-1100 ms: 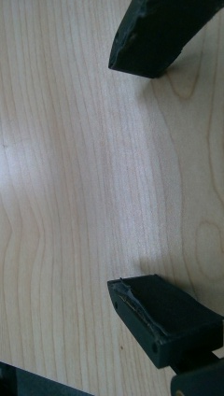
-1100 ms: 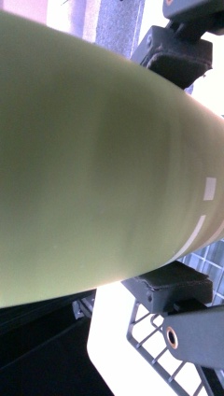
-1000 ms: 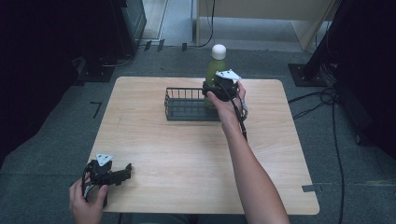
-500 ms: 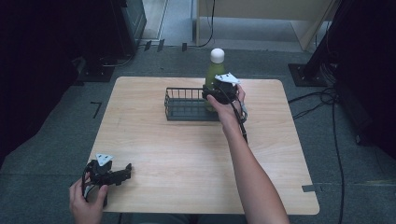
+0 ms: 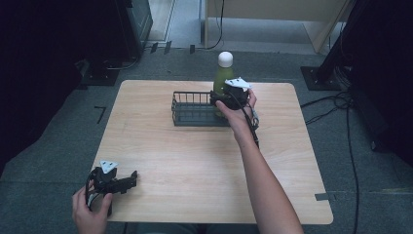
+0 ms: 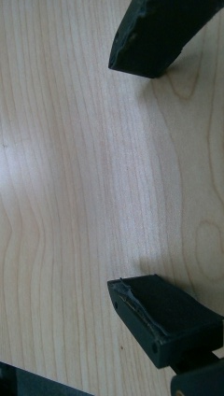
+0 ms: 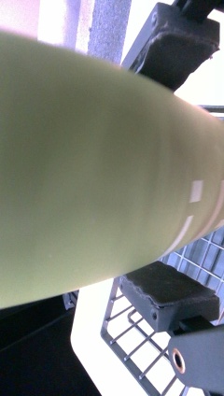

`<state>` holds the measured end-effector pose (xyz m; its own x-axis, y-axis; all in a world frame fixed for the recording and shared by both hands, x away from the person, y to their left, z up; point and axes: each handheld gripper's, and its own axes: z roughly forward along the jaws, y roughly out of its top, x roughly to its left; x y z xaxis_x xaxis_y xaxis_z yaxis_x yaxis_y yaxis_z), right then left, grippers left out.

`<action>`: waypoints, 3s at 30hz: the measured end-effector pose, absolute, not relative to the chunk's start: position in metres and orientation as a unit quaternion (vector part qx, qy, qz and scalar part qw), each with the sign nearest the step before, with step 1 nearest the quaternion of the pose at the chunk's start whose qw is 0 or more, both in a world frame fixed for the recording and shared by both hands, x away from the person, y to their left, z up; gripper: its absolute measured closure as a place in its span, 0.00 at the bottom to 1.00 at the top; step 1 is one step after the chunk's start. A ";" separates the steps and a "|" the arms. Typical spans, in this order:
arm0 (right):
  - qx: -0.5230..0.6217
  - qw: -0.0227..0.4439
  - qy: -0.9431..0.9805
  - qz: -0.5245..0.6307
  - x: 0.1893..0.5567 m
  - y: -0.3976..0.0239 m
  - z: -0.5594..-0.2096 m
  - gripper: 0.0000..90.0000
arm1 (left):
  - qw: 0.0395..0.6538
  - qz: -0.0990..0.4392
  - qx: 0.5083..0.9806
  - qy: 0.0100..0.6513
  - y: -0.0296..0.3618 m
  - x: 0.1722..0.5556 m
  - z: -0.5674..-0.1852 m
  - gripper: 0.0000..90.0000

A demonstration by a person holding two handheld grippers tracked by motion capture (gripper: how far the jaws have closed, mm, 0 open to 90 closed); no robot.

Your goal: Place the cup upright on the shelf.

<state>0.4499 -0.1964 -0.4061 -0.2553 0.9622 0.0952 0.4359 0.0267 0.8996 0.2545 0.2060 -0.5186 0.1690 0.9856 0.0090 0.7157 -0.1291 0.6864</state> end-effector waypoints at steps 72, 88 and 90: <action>0.558 0.297 0.647 0.427 0.290 -0.331 -0.452 0.00 | 0.279 0.241 0.712 0.597 0.206 0.254 -0.519 0.00; 0.577 0.299 0.641 0.408 0.266 -0.359 -0.468 0.00 | 0.279 0.241 0.712 0.597 0.206 0.254 -0.519 0.00; 0.583 0.299 0.637 0.405 0.261 -0.365 -0.471 0.00 | 0.279 0.241 0.712 0.597 0.206 0.254 -0.519 0.00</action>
